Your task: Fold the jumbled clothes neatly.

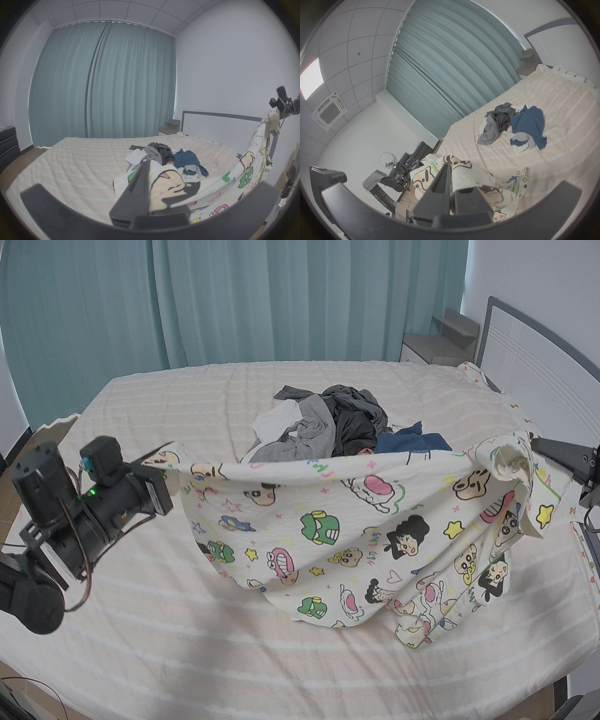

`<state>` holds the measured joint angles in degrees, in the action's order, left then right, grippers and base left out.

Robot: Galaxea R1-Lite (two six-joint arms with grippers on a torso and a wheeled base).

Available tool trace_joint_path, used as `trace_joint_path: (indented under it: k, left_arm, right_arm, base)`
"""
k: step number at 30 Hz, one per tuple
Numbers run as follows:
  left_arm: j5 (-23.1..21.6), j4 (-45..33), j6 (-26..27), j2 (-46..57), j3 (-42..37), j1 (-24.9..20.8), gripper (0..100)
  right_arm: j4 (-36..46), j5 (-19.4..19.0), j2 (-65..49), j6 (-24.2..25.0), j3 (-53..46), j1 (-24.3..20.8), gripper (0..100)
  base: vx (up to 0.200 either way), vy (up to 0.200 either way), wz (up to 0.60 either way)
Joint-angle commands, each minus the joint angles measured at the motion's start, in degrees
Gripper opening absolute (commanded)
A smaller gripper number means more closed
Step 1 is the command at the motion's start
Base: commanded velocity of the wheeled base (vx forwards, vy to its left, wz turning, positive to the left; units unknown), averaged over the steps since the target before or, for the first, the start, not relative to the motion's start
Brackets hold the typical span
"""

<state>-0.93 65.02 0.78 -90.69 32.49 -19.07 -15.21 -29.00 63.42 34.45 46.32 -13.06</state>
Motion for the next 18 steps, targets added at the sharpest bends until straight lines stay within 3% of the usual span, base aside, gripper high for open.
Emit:
trace_joint_path:
  k: [1, 5, 7, 8, 14, 18]
  left_arm:
    - [0.22, -11.06, 0.01, 10.44, 11.98, 2.37, 0]
    - [1.1, -17.48, 0.19, 12.38, 19.72, 4.3, 0]
    - [1.1, -17.48, 0.19, 12.38, 19.72, 4.3, 0]
    - [1.72, -19.15, 0.19, 12.55, 24.47, 5.27, 0]
    - [1.89, -19.23, 0.19, 13.69, 27.89, 7.99, 0]
    - [1.89, -19.41, 0.19, 15.1, 27.81, 8.34, 0]
  right_arm:
    - [0.01, 0.0, 1.54, -1.05, 5.0, 1.19, 0]
    - [0.01, 0.0, 1.98, -2.99, 8.17, 1.19, 0]
    - [0.01, 0.0, 1.98, -2.99, 8.17, 1.19, 0]
    - [-0.17, -0.09, 1.45, -3.43, 10.28, 1.1, 0]
    - [0.18, 0.0, 0.83, -8.0, 9.22, 1.02, 0]
    - [0.1, -0.18, -0.4, -8.0, 9.93, 1.45, 0]
  base:
    - [0.0, 0.0, 0.0]
    - [0.0, 0.0, 0.0]
    - [0.0, 0.0, 0.0]
    - [0.0, 0.0, 0.0]
    - [0.0, 0.0, 0.0]
    - [0.0, 0.0, 0.0]
